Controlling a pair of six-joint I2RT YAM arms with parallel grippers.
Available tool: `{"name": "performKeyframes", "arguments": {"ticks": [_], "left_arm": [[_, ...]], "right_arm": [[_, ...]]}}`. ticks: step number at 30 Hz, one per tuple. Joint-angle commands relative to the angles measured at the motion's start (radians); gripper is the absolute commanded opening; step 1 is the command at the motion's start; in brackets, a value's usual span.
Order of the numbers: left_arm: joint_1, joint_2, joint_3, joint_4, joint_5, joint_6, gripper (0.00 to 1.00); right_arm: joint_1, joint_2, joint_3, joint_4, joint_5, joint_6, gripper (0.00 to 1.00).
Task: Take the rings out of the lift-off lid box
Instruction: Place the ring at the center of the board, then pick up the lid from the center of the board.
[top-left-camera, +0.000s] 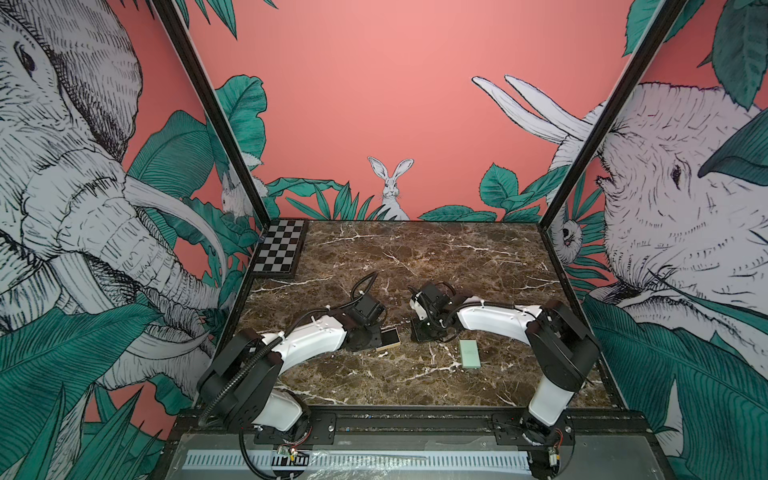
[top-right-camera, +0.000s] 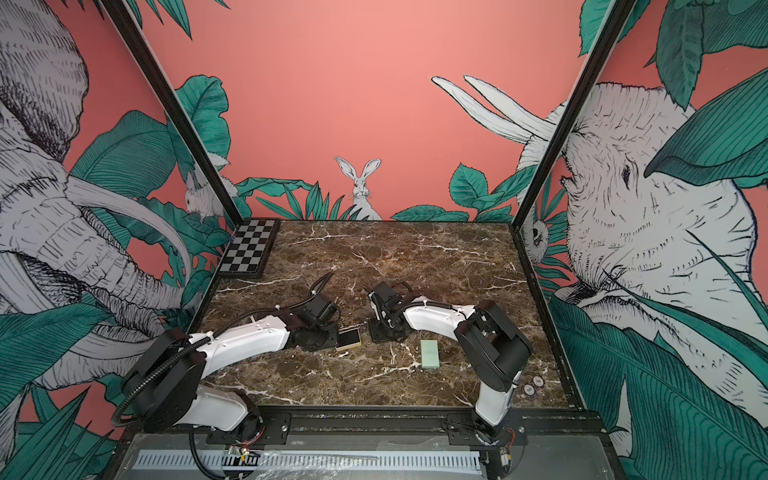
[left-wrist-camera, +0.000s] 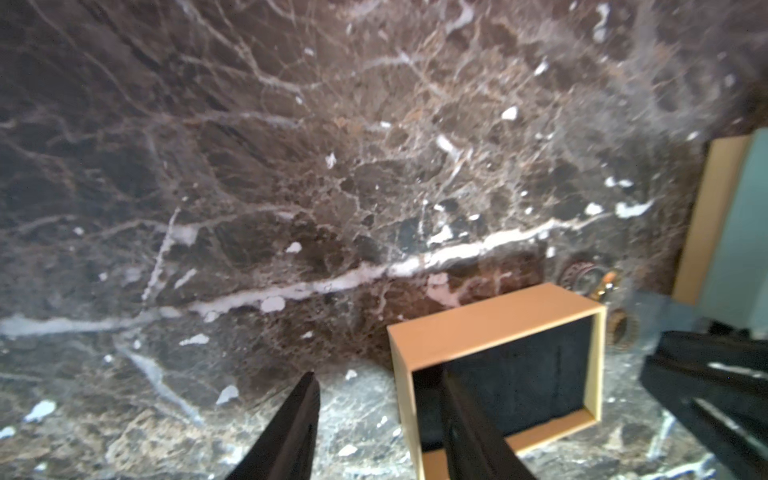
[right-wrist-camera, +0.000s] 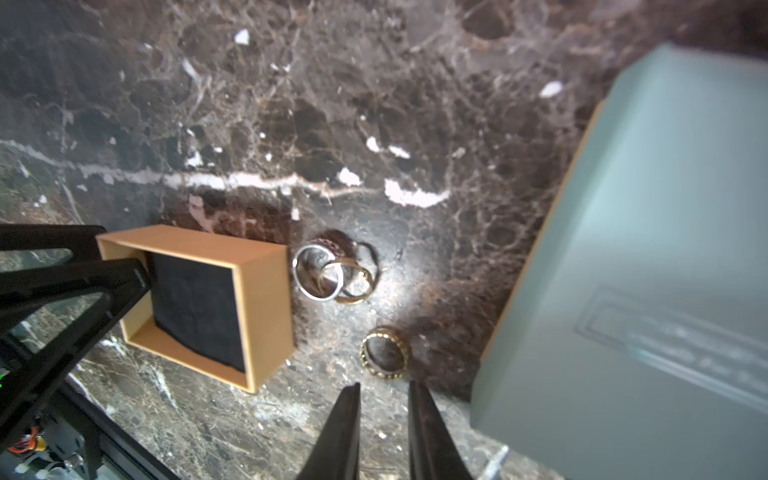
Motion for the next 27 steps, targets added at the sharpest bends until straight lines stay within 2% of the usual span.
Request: {"name": "performKeyframes", "arguments": {"ticks": [1, 3, 9, 11, 13, 16, 20, 22, 23, 27], "left_arm": [[-0.003, 0.0, 0.027, -0.066, -0.011, 0.029, 0.52], [-0.002, -0.009, 0.03, -0.078, -0.018, 0.032, 0.54], [-0.003, -0.052, 0.044, -0.071, -0.032, 0.046, 0.67], [-0.001, -0.075, 0.044, -0.049, -0.03, 0.058, 0.72], [-0.001, -0.092, 0.043, -0.045, -0.024, 0.067, 0.73], [-0.001, -0.113, 0.024, -0.021, 0.003, 0.067, 0.75], [-0.003, -0.16, -0.029, 0.033, 0.014, 0.086, 0.87], [-0.003, -0.181, -0.04, 0.03, -0.001, 0.117, 0.99], [-0.004, -0.191, -0.043, 0.027, -0.007, 0.137, 0.99], [-0.005, -0.257, -0.073, 0.033, -0.056, 0.189, 0.99]], "right_arm": [[0.0, -0.047, 0.012, -0.047, 0.041, -0.029, 0.27], [0.001, -0.073, 0.013, -0.053, 0.067, -0.028, 0.27], [0.001, -0.102, 0.033, -0.07, 0.077, -0.048, 0.29], [0.0, -0.117, 0.021, -0.065, 0.078, -0.055, 0.38], [0.0, -0.138, 0.01, -0.075, 0.095, -0.062, 0.5], [0.001, -0.204, -0.003, -0.171, 0.241, -0.077, 0.64], [-0.001, -0.275, -0.012, -0.327, 0.411, -0.067, 0.84], [0.0, -0.305, -0.023, -0.385, 0.452, -0.046, 0.93], [-0.001, -0.323, -0.038, -0.401, 0.461, -0.038, 0.99], [-0.018, -0.388, -0.095, -0.439, 0.52, 0.017, 0.99]]}}
